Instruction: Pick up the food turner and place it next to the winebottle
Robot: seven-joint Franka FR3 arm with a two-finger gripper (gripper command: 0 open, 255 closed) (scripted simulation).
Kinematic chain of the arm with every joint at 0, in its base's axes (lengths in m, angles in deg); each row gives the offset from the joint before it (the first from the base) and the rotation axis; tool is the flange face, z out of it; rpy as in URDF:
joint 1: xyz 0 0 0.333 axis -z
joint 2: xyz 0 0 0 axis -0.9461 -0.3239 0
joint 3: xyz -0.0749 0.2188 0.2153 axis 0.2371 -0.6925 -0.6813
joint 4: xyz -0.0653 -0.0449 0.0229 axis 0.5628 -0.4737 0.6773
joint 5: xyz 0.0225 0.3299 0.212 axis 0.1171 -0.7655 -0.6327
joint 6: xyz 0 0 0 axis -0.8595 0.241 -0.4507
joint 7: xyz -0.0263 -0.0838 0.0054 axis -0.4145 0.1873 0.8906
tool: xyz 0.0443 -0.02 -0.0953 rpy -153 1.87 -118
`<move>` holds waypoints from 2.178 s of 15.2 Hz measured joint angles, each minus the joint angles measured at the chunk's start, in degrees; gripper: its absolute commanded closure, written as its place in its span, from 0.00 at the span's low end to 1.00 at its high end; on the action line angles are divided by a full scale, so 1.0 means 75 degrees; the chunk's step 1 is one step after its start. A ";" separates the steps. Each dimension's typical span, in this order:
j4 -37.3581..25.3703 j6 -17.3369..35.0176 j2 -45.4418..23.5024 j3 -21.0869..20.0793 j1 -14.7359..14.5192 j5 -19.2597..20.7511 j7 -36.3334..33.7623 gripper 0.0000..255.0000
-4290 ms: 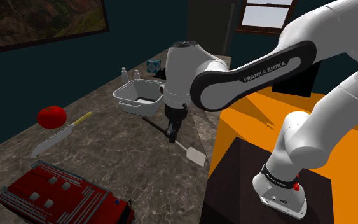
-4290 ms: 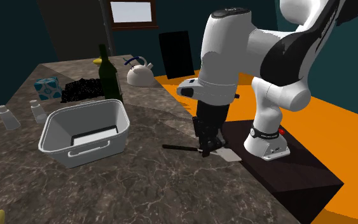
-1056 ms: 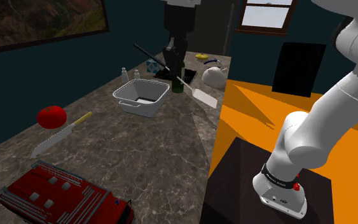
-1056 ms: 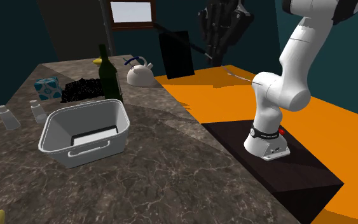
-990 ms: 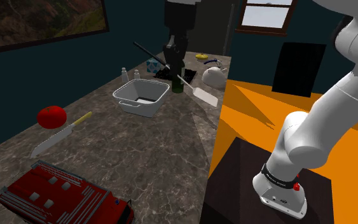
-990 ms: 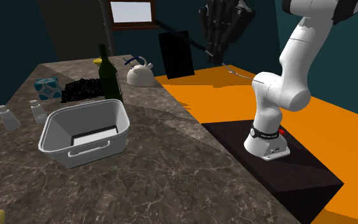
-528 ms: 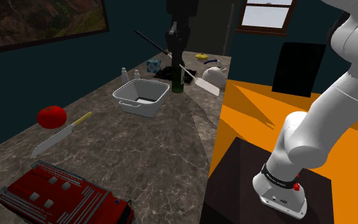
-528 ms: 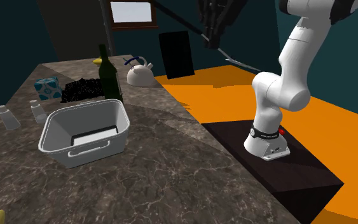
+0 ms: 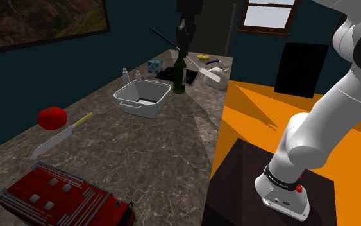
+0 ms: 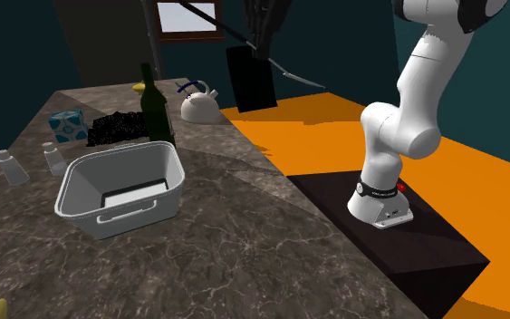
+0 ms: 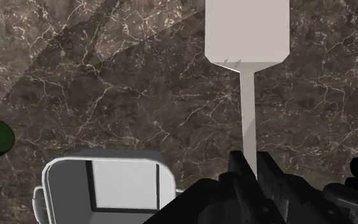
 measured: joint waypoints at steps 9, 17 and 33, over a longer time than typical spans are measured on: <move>-0.0554 -0.0068 -0.0537 0.1037 0.0631 0.0169 0.1676 1.00; -0.1945 -0.0264 -0.1766 0.1852 0.1255 0.0160 0.3106 1.00; -0.2924 0.0115 -0.3183 0.2499 0.2095 -0.0098 0.4542 1.00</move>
